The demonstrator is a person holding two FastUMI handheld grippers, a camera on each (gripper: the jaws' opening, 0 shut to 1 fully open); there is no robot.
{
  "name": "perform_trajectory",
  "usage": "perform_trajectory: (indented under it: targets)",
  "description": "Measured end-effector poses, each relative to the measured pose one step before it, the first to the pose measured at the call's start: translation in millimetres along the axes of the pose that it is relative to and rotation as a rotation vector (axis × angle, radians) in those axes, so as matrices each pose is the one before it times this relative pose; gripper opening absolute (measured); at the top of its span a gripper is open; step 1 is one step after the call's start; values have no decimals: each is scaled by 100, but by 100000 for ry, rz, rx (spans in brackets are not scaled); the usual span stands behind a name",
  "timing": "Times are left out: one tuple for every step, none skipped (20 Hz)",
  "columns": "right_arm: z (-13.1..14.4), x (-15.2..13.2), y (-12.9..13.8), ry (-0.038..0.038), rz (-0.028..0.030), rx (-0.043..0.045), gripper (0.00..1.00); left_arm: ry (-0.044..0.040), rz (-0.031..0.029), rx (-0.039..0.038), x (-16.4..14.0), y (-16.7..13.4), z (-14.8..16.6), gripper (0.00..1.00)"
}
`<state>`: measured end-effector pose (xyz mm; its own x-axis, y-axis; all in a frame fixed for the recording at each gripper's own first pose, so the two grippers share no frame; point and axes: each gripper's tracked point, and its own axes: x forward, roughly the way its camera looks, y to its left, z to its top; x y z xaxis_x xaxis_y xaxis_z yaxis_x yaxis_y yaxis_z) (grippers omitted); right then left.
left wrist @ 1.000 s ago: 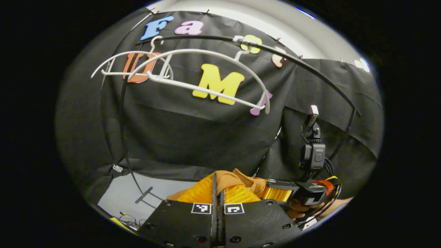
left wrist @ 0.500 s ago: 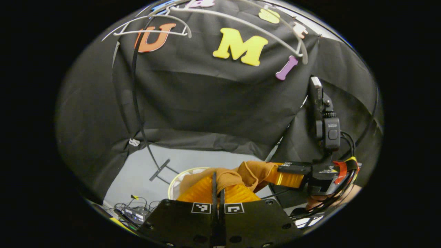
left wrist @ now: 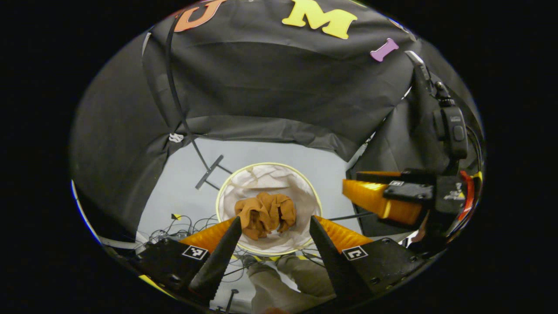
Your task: Grasp the clothes on the hanger with both hands and then place them into the laundry hamper below.
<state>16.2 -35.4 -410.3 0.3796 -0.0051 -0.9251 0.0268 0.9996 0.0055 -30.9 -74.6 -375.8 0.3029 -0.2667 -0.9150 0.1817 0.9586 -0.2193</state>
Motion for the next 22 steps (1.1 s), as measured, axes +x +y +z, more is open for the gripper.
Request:
perform_trajectory:
  targets:
    - [-145, -569, -636, -1088, -1307, 358, 51, 1114, 1488, -1333, -330, 636, -669, 96]
    - [-272, -720, -895, -1253, -1266, 25, 55, 870, 1688, -2497, -477, 614, -668, 98]
    - [-80, -618, -772, -1508, -1720, -34, 67, 509, 952, -2534, -377, 693, -660, 97]
    - [-122, -931, -682, -1585, -1956, 297, 70, 112, 850, -2411, -167, 509, -478, 98]
    - [-125, -975, -583, -1660, -1711, 396, 78, 218, 1177, -1919, -323, 536, -596, 98]
    - [-260, -887, -486, -1989, -1926, 524, 82, 170, 1486, -1264, -469, 646, -580, 98]
    - [-221, -704, -405, -1409, -1519, 565, 78, 404, 1357, -548, -473, 518, -656, 98]
    - [-280, -707, -205, -1550, -1644, 1071, 78, 377, 723, 53, -413, 410, -684, 98]
    - [-136, -829, -203, -1589, -1203, 1704, 78, 421, 595, 169, -525, 279, -639, 98]
    - [-466, -1031, -72, -1379, -894, 1799, 78, 306, 301, 268, -499, 376, -752, 98]
    - [-453, -978, -78, -1357, -819, 1961, 78, -3, -308, 688, -423, 68, -445, 98]
    - [-508, -734, -215, -1299, -724, 2078, 78, -286, -169, 1012, -351, 163, -301, 100]
    - [-426, -867, -138, -1358, -1111, 2027, 78, -62, -355, 1296, -464, 112, -294, 100]
    - [-269, -758, -362, -1632, -1301, 2060, 78, -371, -220, 1275, -518, 251, -330, 98]
    - [27, -1063, -368, -2330, -1450, 1773, 78, -853, -573, 1471, -449, 236, 1, 98]
    - [184, -1217, -332, -2921, -1710, 1751, 78, -950, -538, 1857, -412, 176, -9, 97]
    - [210, -1208, -392, -3148, -1735, 1406, 78, -1035, 217, 2156, -459, 319, 192, 98]
    - [405, -1303, -436, -2985, -1468, 1001, 78, -1139, 583, 2047, -554, 432, 282, 100]
    - [581, -1283, -391, -3263, -828, 706, 78, -1846, 1185, 1916, -586, 364, 545, 100]
    - [634, -1021, -461, -3654, -714, 288, 78, -2052, 661, 1235, -666, 74, 571, 98]
    - [867, -1048, -756, -3970, -1265, 176, 81, -2483, 428, 618, -798, -82, 751, 98]
    - [985, -910, -669, -4352, -642, 124, 78, -2786, 248, 135, -833, -211, 696, 98]
